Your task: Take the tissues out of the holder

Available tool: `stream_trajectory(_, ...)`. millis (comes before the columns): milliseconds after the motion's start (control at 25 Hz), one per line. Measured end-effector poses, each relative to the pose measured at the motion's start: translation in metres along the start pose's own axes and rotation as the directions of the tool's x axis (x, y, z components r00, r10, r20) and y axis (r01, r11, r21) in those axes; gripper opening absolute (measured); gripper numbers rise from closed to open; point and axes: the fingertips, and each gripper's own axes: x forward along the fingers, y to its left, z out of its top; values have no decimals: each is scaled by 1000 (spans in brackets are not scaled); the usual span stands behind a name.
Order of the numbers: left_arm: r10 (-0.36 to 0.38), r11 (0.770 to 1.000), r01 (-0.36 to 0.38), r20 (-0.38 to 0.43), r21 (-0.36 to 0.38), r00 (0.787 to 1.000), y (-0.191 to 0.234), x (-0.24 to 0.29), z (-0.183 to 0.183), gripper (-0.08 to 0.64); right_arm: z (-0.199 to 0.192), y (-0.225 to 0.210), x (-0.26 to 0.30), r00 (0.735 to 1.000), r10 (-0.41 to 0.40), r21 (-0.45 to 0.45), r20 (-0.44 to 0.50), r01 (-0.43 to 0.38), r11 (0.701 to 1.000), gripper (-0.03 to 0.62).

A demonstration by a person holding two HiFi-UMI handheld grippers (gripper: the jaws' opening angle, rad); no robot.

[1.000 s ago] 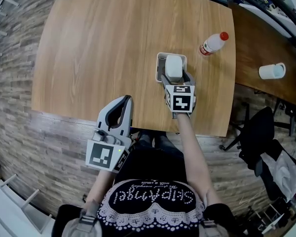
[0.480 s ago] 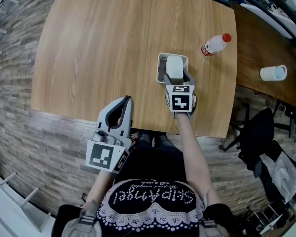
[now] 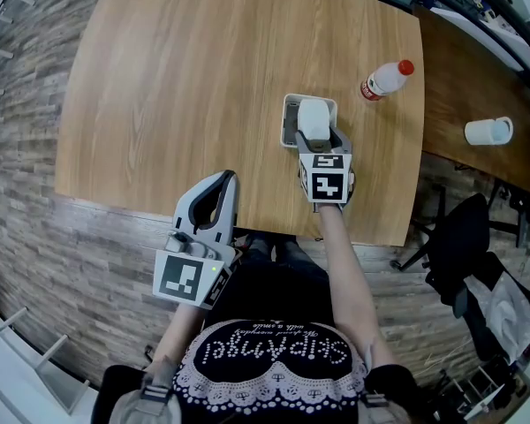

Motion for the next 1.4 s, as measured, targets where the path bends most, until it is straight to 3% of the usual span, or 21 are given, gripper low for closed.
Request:
stream_trajectory(600, -10, 1000, 9, 23, 24, 1000, -16, -9, 2, 6, 21, -13, -45, 990, -8, 23, 143, 5, 1000, 275)
stream_trajectory(760, -11, 1000, 10, 9, 13, 1000, -21, -15, -1, 6, 25, -14, -65, 981, -4, 36, 194, -4, 999, 275)
stream_trajectory(1400, -57, 995, 52, 57, 83, 997, -44, -30, 0, 6, 22, 5, -147, 943, 33, 46, 331, -51, 998, 275)
